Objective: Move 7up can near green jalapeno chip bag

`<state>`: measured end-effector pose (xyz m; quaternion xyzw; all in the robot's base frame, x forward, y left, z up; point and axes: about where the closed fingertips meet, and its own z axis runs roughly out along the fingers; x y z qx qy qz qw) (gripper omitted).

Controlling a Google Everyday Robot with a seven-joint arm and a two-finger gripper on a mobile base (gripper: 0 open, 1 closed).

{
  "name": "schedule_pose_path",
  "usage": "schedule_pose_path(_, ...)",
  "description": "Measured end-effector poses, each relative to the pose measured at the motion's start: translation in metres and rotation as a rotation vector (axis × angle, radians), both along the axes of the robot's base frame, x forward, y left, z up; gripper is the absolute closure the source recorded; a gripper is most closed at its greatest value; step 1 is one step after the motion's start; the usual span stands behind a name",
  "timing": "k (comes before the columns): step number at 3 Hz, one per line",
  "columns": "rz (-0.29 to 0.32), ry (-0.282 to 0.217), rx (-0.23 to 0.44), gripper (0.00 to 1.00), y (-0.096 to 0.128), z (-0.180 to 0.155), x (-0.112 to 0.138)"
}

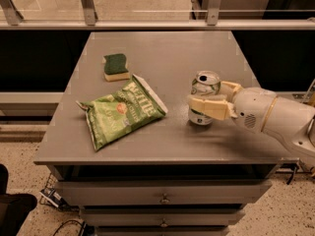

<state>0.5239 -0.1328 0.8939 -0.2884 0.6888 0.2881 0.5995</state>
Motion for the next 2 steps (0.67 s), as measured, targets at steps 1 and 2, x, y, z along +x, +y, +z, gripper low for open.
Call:
schedule_pose_path(1,0.004,-0.001,-0.001,0.31,0.0023,0.0005,0.0000)
schedule_pose_path(2,0.008,-0.001,-0.002,0.01,0.0050,0.0011,-0.0001)
